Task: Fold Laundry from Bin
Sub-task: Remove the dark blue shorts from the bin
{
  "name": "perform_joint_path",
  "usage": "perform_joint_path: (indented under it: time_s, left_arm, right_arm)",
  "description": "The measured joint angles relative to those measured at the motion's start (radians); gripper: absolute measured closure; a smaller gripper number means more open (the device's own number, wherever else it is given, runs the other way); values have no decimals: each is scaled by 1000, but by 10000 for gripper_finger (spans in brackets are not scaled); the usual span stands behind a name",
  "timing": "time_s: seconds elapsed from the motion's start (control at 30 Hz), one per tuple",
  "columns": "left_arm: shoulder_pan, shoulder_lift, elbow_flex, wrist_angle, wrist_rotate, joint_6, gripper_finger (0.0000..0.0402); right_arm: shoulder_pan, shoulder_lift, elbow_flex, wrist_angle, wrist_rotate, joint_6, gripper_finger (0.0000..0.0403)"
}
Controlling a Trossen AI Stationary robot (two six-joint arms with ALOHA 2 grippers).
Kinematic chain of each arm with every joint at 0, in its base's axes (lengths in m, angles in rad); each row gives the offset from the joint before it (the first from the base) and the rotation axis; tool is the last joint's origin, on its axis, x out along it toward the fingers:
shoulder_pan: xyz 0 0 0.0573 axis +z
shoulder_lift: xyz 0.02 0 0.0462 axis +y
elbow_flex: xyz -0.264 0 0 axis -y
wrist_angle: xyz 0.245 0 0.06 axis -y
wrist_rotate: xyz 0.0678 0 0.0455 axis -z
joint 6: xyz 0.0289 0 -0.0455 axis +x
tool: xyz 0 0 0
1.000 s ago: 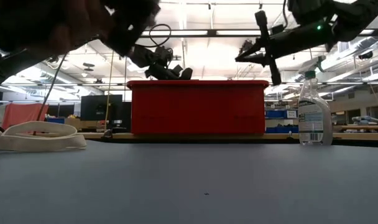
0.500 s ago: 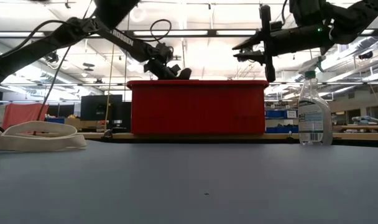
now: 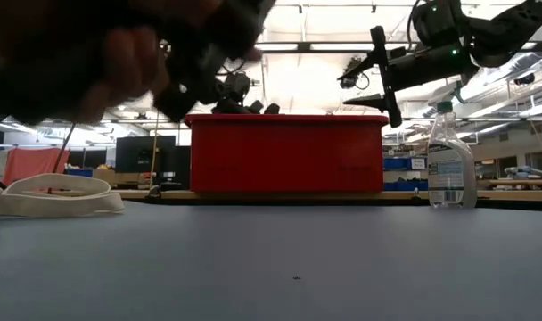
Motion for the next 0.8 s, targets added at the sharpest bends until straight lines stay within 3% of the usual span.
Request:
perform_joint_path:
  time_s: [0.2, 0.4, 0.63, 0.8]
  left_arm:
    - [20, 60, -6, -131, 15, 49, 233]
    - [28, 18, -11, -134, -2, 87, 380]
    - [33, -99, -16, 36, 63, 214, 391]
    - [16, -322, -10, 88, 229, 262, 393]
  right_arm:
    - [-62, 0, 0, 9, -5, 4, 176]
    - [-97, 0, 0, 21, -11, 3, 233]
    - [-116, 0, 0, 37, -31, -81, 380]
    - [-117, 0, 0, 52, -37, -119, 389]
